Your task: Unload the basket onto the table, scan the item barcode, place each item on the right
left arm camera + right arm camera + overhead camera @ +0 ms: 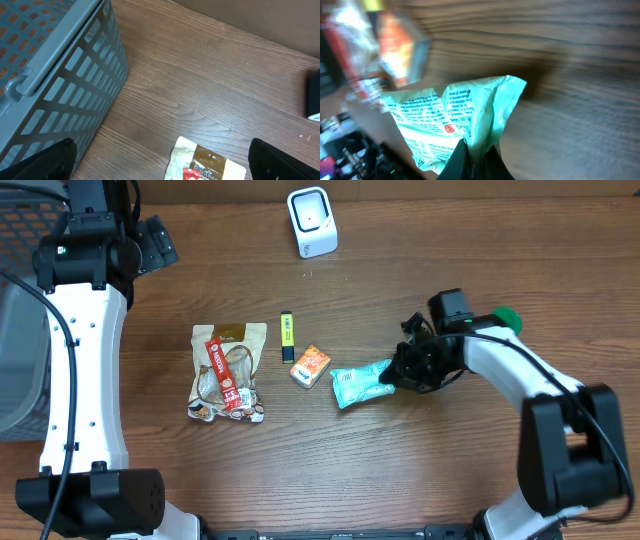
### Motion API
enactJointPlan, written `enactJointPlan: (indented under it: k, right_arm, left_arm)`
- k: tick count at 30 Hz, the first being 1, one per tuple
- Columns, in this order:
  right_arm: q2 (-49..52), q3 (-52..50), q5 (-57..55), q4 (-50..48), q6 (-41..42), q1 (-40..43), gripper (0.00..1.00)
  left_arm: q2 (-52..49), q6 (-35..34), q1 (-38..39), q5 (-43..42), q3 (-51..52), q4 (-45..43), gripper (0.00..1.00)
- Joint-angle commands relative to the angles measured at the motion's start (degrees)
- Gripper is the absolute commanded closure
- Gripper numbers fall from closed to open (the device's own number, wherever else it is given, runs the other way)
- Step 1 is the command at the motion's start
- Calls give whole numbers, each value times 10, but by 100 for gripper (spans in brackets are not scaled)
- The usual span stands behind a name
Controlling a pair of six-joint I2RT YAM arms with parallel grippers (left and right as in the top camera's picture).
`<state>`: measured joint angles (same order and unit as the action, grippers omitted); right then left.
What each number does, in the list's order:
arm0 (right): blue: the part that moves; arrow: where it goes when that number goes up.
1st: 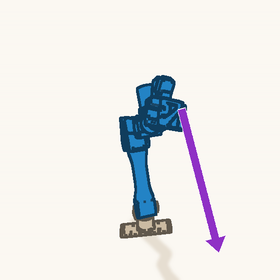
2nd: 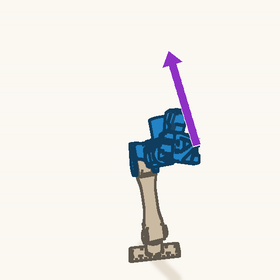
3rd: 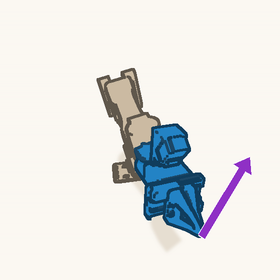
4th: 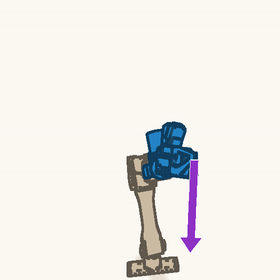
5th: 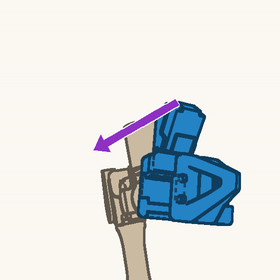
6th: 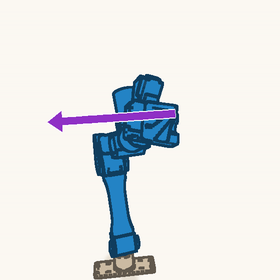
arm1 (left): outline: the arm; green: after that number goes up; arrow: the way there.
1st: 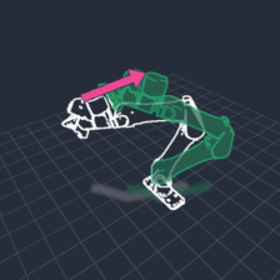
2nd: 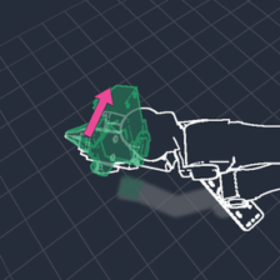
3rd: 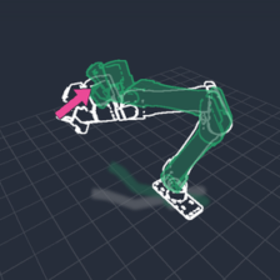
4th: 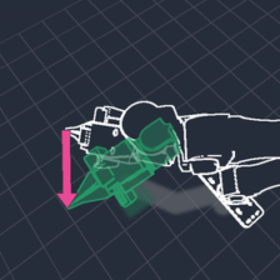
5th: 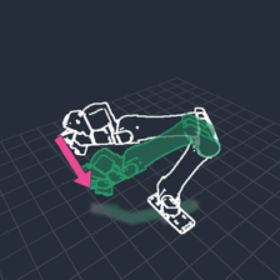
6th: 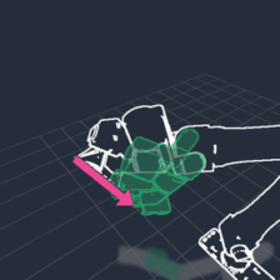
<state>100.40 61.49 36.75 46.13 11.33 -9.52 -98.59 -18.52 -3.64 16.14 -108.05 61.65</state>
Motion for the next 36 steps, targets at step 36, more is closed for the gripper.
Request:
enactJointPlan:
  k: [36]
  right_arm:
    - [-159, 0, 68, 43, -17, 5, 96]
  left_arm:
    - [-5, -8, 0, 8, -4, -2, 0]
